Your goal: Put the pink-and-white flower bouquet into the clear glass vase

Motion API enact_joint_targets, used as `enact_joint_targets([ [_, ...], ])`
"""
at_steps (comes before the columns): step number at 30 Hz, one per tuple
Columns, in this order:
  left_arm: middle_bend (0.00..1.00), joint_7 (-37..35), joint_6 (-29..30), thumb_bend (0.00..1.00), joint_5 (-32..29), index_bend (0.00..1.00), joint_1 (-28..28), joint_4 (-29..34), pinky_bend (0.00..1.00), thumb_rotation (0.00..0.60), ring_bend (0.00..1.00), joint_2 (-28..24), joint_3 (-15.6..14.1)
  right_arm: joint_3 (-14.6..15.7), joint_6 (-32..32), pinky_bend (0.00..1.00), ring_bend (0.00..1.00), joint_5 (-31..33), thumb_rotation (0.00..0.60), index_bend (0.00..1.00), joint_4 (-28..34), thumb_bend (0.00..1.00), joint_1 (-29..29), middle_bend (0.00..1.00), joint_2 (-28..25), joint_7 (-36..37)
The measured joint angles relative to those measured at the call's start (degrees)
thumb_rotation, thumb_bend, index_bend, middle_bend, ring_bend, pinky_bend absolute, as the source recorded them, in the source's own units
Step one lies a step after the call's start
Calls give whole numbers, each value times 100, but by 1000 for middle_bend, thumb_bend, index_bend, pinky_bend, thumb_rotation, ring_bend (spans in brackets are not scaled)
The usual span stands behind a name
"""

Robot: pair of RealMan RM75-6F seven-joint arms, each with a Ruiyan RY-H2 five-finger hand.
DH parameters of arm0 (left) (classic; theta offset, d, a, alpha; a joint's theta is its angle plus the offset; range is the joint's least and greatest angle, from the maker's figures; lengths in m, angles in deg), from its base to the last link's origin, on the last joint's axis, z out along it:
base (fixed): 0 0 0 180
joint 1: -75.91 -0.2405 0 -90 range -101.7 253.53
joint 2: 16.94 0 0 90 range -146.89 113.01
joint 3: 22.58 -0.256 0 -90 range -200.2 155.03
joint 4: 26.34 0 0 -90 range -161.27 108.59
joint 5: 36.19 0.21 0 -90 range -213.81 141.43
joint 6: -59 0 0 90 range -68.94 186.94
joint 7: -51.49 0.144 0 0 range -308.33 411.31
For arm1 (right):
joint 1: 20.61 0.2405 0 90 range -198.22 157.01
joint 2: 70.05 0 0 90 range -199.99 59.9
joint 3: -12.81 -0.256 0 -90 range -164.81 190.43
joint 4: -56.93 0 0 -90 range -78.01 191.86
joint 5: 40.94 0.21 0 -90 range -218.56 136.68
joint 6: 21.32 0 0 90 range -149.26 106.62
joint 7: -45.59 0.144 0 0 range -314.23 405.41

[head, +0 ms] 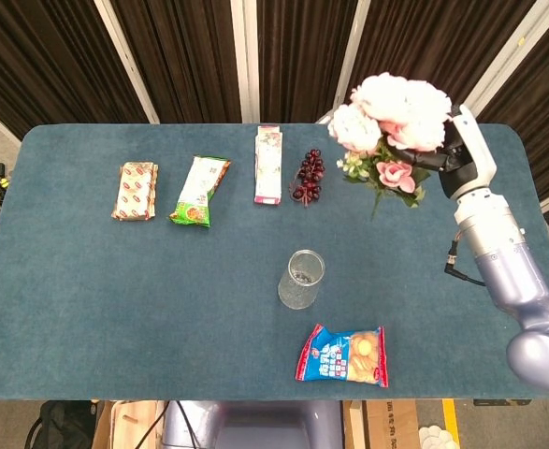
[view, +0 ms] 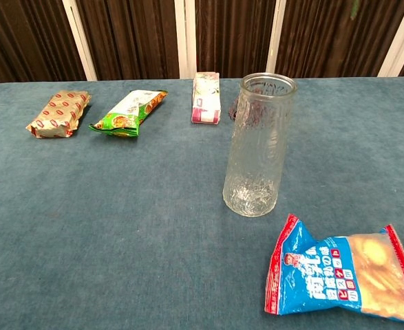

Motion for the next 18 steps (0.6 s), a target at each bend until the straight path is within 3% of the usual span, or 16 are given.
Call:
enact_joint_targets([
  [5, 0, -152, 5, 195, 10, 158, -25, -14, 29, 600, 0, -42, -3, -207, 432, 139, 518, 1257, 600, 513, 703, 293, 374, 474, -301, -209],
  [8, 0, -293, 23, 196, 34, 158, -52, -24, 29, 600, 0, -78, -9, -267, 652, 139, 518, 1667, 600, 513, 1105, 293, 617, 474, -396, -366],
  [18, 0, -621, 45, 195, 33, 157, -125, -100, 29, 600, 0, -185, -8, 29, 1205, 140, 517, 1492, 600, 513, 1723, 293, 786, 474, -16, -641],
])
